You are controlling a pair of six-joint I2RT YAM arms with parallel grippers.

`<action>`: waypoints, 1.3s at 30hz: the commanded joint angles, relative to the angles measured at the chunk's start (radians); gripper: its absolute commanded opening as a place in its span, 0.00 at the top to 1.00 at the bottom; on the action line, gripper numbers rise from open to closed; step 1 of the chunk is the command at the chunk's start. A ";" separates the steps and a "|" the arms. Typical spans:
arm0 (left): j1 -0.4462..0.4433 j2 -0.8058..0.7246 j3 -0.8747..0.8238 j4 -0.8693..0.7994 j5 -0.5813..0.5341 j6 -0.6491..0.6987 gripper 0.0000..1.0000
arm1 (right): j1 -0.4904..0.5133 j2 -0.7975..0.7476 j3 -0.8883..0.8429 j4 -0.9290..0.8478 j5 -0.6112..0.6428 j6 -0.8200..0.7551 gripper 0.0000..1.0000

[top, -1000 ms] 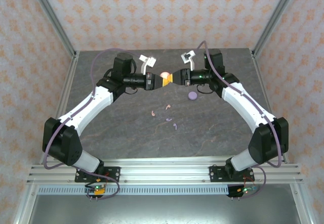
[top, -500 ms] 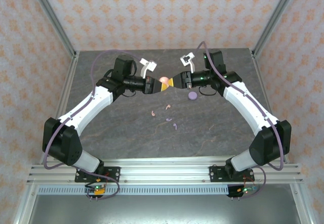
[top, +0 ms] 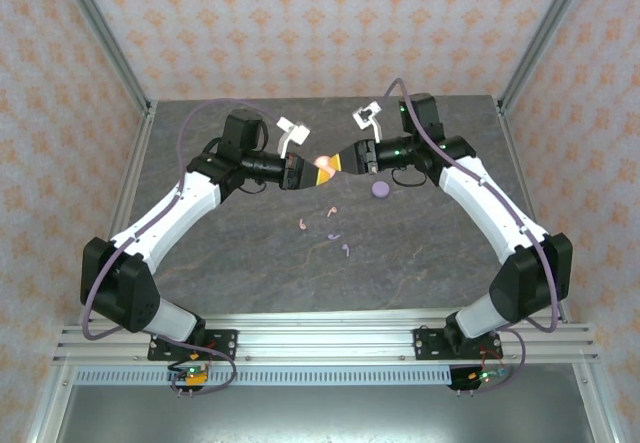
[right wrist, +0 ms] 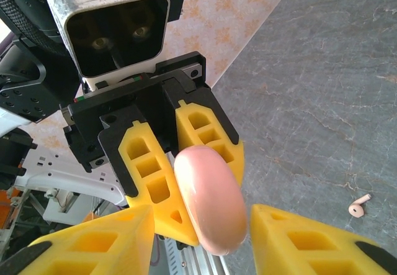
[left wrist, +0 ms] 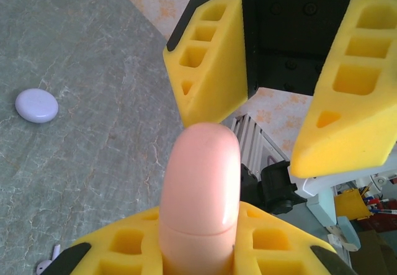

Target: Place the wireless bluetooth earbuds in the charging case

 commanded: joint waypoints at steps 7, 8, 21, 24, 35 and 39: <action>-0.021 -0.023 0.061 -0.019 0.035 0.022 0.90 | 0.013 0.013 0.041 -0.011 -0.041 -0.037 0.60; -0.021 -0.021 0.062 -0.020 0.036 0.022 0.90 | 0.014 0.013 0.041 -0.011 -0.044 -0.037 0.61; -0.024 -0.030 0.053 0.002 -0.028 -0.008 0.66 | 0.014 -0.028 0.027 0.020 -0.023 -0.014 0.79; -0.022 -0.038 0.048 0.029 -0.035 -0.023 0.63 | 0.014 -0.028 0.025 0.018 -0.029 -0.011 0.79; -0.008 -0.055 0.027 0.097 -0.051 -0.074 0.66 | 0.014 -0.041 0.014 -0.001 -0.038 -0.027 0.79; -0.007 -0.052 0.012 0.121 -0.049 -0.090 0.69 | 0.013 -0.044 0.013 -0.004 -0.044 -0.030 0.79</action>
